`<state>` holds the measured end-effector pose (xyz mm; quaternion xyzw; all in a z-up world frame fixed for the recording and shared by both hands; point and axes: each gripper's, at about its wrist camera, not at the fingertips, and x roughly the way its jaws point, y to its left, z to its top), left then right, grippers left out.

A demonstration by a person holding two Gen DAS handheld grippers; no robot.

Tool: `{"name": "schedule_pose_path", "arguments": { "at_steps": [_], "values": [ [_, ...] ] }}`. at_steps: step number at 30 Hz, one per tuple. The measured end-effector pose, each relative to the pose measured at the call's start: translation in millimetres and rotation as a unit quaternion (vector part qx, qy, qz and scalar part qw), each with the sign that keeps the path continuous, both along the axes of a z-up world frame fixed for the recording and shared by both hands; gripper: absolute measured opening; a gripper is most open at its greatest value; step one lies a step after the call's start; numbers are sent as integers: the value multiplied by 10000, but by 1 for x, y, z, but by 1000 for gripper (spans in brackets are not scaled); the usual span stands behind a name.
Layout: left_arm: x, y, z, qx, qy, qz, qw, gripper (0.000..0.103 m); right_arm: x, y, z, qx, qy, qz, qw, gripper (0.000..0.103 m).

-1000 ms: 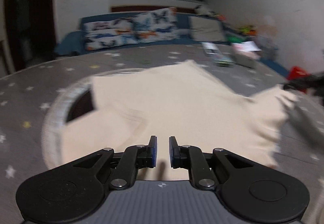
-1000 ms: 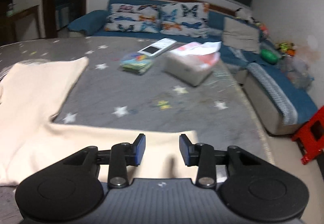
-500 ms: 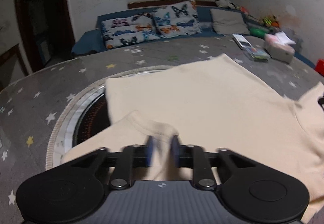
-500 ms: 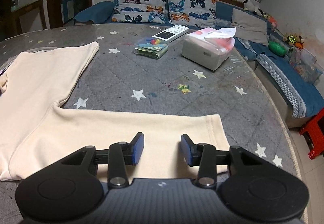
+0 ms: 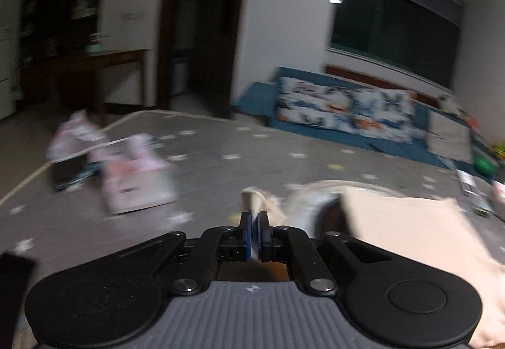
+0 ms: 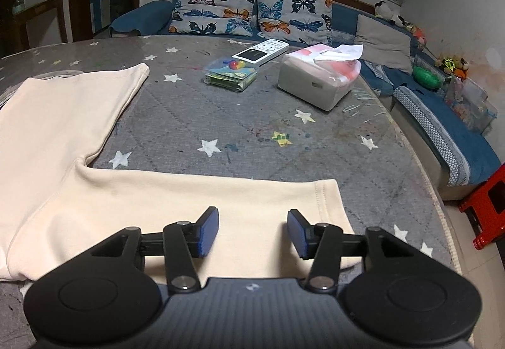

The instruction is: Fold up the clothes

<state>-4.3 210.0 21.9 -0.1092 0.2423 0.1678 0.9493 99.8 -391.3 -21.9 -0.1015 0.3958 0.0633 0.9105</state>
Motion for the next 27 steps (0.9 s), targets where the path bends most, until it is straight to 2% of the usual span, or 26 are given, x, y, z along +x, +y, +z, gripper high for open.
{"name": "schedule_pose_path", "arguments": {
  "at_steps": [4,7,10,16,19,21,24,27],
  "values": [
    [-20,30,-23,-123,283,405,9987,4,1,2,0,-76,11,-22,10000,51],
    [-29,34,-36,66,532,570,9969,4,1,3,1,-133,20,-39,9999,52],
    [-32,40,-45,-13,703,656,9954,5,3,4,1,-200,30,-51,9998,55],
    [-32,43,-40,-13,743,918,9930,11,3,6,2,-262,40,-33,9996,55],
    [-29,38,-26,9,576,966,9937,12,0,8,6,-239,-7,18,9997,55],
    [-28,25,-16,-37,403,728,9965,12,-4,12,9,-186,-60,109,9998,55],
    [-20,-5,-4,-193,224,20,9996,12,-11,22,16,-89,-124,314,9994,55],
    [-4,-41,-3,-466,228,-775,9956,12,-19,40,22,16,-141,671,9976,55]
  ]
}}
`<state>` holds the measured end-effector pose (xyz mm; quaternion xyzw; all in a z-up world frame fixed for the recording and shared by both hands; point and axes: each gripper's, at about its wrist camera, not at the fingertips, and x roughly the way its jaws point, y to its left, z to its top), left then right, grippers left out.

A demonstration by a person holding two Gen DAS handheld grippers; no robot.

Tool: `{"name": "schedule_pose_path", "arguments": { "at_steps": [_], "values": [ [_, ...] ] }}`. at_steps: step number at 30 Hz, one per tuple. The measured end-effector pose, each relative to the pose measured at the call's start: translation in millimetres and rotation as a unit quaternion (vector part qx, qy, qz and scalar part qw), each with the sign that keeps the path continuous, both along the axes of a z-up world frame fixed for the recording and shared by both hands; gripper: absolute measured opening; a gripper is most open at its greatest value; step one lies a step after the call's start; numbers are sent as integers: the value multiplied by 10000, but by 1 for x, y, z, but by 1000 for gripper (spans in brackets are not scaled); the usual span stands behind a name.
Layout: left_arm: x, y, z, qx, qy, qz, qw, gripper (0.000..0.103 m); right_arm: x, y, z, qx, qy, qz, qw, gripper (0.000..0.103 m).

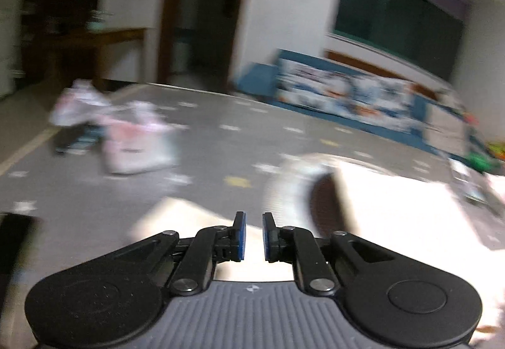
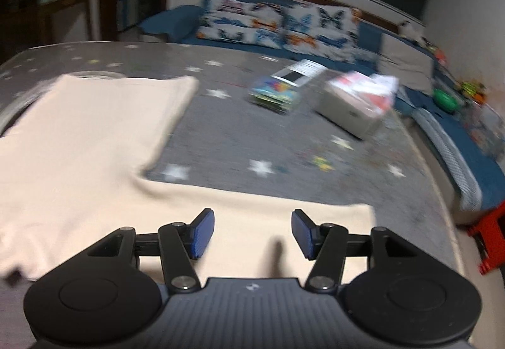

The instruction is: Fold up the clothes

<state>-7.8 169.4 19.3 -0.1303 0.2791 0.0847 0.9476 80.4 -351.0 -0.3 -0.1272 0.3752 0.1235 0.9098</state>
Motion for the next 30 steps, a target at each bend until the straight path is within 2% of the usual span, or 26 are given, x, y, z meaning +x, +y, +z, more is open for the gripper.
{"name": "schedule_pose_path", "arguments": {
  "at_steps": [4,9,12,16,21,25,30],
  "values": [
    [29,-45,-12,-382,163,-866,9954,12,-15,34,4,110,5,629,9980,55],
    [56,-81,-32,-350,514,-1200,9908,12,-31,79,4,214,72,1346,9906,55],
    [56,-89,-42,-71,642,-1248,9901,12,-39,102,-1,288,143,1695,9850,55],
    [45,-93,-45,305,565,-1352,9887,12,-50,121,-13,198,225,1993,9795,55],
    [30,-105,-33,582,423,-1486,9863,12,-76,125,-13,-35,-6,2130,9771,55],
    [14,-128,-30,728,294,-1935,9780,12,-89,124,-13,15,-36,2184,9759,55],
    [5,-151,-44,1023,395,-2344,9660,13,-100,123,-16,-13,-35,2278,9737,53]
  ]
}}
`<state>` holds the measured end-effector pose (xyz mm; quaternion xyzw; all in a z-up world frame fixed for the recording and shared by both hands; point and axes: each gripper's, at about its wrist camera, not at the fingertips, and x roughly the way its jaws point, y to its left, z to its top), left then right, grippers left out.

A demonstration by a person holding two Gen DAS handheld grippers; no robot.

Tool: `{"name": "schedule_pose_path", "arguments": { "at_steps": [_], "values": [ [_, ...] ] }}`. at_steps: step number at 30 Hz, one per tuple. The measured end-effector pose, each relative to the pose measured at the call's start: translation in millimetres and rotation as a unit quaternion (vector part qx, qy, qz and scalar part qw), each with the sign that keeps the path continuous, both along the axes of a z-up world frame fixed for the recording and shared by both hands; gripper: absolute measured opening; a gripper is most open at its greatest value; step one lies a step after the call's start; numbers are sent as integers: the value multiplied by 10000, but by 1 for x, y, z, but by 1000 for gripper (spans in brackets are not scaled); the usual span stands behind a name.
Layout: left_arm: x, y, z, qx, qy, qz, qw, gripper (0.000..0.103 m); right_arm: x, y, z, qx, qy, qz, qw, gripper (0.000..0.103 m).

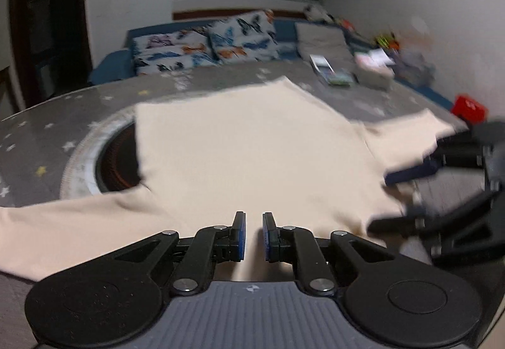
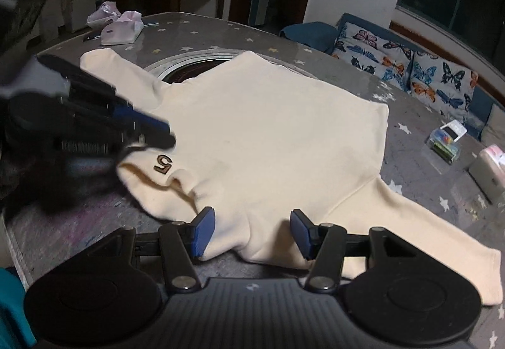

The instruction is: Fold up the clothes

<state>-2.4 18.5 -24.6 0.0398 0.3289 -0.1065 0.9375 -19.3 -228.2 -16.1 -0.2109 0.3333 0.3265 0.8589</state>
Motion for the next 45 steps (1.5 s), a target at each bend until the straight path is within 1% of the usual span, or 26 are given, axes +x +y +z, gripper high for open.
{"name": "schedule_pose_path", "arguments": {
  "at_steps": [1,4,6,7,9,13,17,19,20,22,25,27,30,34,36,38,42,45],
  "values": [
    [-2,-2,-2,95,-40,-50,9999,13,-2,-1,2,9,-37,6,10000,52],
    [-4,-3,-3,129,-55,-100,9999,13,-1,-1,8,112,-93,-25,9999,52],
    [-5,-1,-3,100,-49,-98,9999,13,0,1,2,111,55,4,9999,52],
    [-6,-1,-3,80,-40,-96,9999,13,0,3,-2,92,161,33,9998,49],
    [-12,0,-3,61,-18,-107,9999,13,-4,2,-5,138,221,72,9996,47],
    [-24,2,-3,34,26,-129,9999,12,-14,-6,-5,216,410,83,9989,48],
    [-31,8,0,-79,124,-145,9998,12,-26,-14,-3,212,447,102,9987,48],
    [-30,12,3,-118,186,-134,9997,12,-28,-23,3,401,557,24,9976,48],
    [-28,15,5,-120,190,-102,9997,12,-27,-28,7,489,589,-27,9971,48],
    [-23,19,11,-161,151,-42,9997,13,-22,-45,16,603,498,-316,9964,48],
    [-11,17,20,-267,87,-48,9996,13,-4,-76,23,527,227,-1003,9933,48],
    [-4,10,24,-328,59,-108,9994,13,15,-101,24,440,99,-1530,9872,48],
    [7,-10,27,-346,50,-278,9990,13,44,-135,20,328,-8,-2263,9735,48],
    [20,-37,26,-385,94,-493,9980,13,76,-183,10,279,-64,-3135,9492,47],
    [24,-49,26,-373,105,-580,9976,14,86,-199,4,303,-59,-3476,9371,47],
    [29,-59,25,-352,113,-665,9971,16,90,-212,-1,458,35,-3647,9300,47],
    [40,-79,23,-319,152,-822,9960,17,97,-237,-13,766,221,-3979,9140,46],
    [49,-91,20,-335,225,-909,9950,17,97,-239,-13,899,223,-3938,9145,35]
  ]
}}
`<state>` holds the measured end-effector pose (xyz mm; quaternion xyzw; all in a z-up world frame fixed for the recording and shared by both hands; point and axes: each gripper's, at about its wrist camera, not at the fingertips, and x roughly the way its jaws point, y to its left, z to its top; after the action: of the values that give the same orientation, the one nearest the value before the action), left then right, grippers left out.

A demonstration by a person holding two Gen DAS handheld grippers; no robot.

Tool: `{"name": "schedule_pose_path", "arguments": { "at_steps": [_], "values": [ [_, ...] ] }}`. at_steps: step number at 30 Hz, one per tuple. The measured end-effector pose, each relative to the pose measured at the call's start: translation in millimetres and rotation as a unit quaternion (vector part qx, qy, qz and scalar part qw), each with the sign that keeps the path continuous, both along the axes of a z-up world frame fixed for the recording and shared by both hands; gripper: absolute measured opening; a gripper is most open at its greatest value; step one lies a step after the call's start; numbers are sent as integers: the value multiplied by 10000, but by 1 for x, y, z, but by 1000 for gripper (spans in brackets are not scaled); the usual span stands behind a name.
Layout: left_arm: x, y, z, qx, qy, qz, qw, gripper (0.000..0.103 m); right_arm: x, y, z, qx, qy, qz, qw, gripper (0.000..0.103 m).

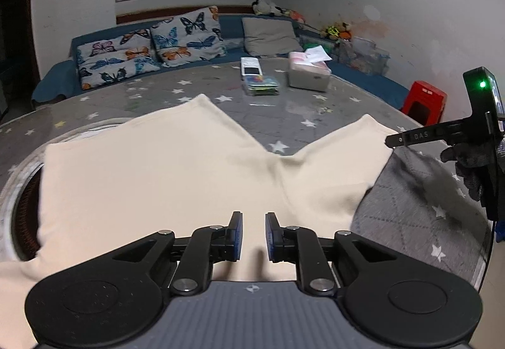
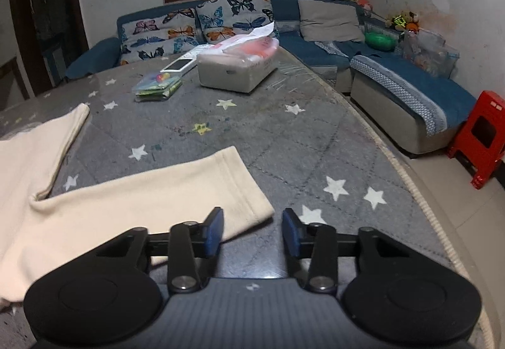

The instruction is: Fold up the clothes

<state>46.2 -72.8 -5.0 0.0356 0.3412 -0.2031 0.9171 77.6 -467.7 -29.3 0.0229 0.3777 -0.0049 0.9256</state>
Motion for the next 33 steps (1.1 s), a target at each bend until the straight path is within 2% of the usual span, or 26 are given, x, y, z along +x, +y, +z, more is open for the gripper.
{"name": "schedule_pose_path", "arguments": {
  "at_steps": [1,2,3,5,9,12,16,18,21,26,30,33],
  "values": [
    [2,-3,-2,-2,22,-22,10000,17,1,0,0,46,-7,12,10000,29],
    [3,-7,-3,1,43,-40,10000,17,1,-1,1,78,-19,4,10000,17],
    [4,-9,-5,2,59,-64,10000,17,2,-2,2,109,-31,-5,9999,12],
    [5,-14,-8,8,92,-79,9999,20,3,-3,4,168,-80,-57,9998,8],
    [5,-20,-12,-24,130,-170,9998,22,-4,-9,17,279,-432,-177,9985,7],
    [7,-26,-17,13,155,-217,9996,22,-5,-10,17,228,-414,-158,9988,7],
    [7,-28,-19,16,125,-214,9997,28,-4,-6,18,226,-375,-136,9989,7],
    [5,-24,-15,-51,88,-182,9998,28,-9,-3,28,285,-519,-94,9982,7],
    [-1,-10,-5,-183,-5,-28,9998,28,-17,8,49,270,-753,136,9967,7],
    [-17,27,8,-301,-163,412,9986,29,-32,50,91,304,-1119,877,9894,7],
    [-33,63,13,-246,-317,860,9955,29,-43,99,118,304,-1333,1581,9779,7],
    [-45,94,13,-340,-338,1271,9907,29,-45,144,127,342,-1347,2156,9665,7]
  ]
}}
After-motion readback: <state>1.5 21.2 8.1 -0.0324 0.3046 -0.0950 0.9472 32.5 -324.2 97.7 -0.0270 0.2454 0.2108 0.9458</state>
